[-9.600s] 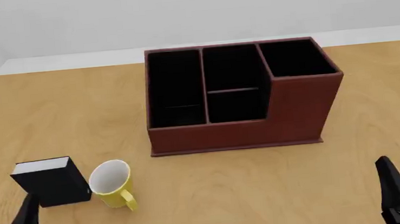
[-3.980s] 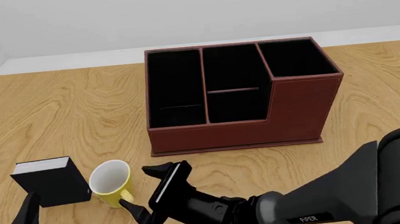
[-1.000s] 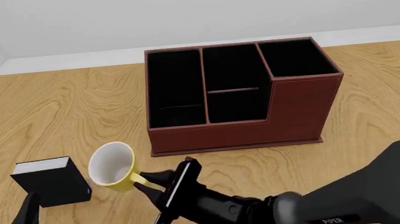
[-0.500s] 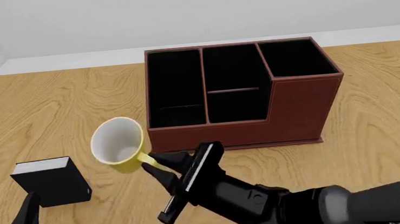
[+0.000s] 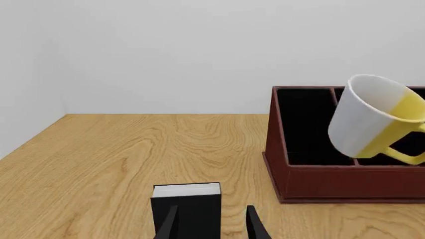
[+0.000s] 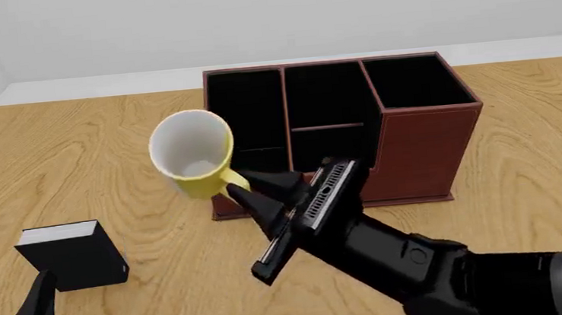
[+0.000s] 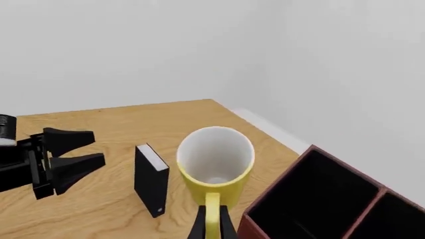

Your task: Pick up the yellow and white mug and place it to the right of the caddy.

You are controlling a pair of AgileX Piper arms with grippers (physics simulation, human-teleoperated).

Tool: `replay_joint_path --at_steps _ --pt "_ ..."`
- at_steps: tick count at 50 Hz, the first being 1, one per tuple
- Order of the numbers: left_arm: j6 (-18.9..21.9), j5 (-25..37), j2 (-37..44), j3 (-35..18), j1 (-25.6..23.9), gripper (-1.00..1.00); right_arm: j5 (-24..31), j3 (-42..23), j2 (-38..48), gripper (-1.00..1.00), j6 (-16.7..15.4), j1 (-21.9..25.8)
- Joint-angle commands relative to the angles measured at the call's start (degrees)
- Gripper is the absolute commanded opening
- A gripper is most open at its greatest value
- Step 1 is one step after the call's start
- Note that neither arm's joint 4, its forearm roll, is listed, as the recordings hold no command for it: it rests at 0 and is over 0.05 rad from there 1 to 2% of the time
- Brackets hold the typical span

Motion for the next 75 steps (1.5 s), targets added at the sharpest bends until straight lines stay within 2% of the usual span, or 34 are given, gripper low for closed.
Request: replay_joint_path --at_steps 1,29,50,53,64,75 --pt "0.0 0.0 0.0 0.0 0.0 1.0 2.2 0.8 -6.1 -1.0 -0.1 -1.6" --pt "0.0 0.0 0.0 0.0 0.0 1.0 5.5 2.8 -13.8 -1.0 -2.1 -4.4" --pt "0.0 0.0 0.0 0.0 0.0 1.0 8.2 6.8 -22.6 -1.0 -1.3 -8.8" --pt "0.0 0.0 0.0 0.0 0.0 1.0 10.2 7.1 -25.4 -1.0 -0.3 -10.3" --pt "0.0 0.0 0.0 0.0 0.0 1.0 12.6 8.4 -29.7 -1.0 -0.2 -11.7" --pt "0.0 0.0 0.0 0.0 0.0 1.0 17.3 8.5 -35.6 -1.0 0.3 -14.7"
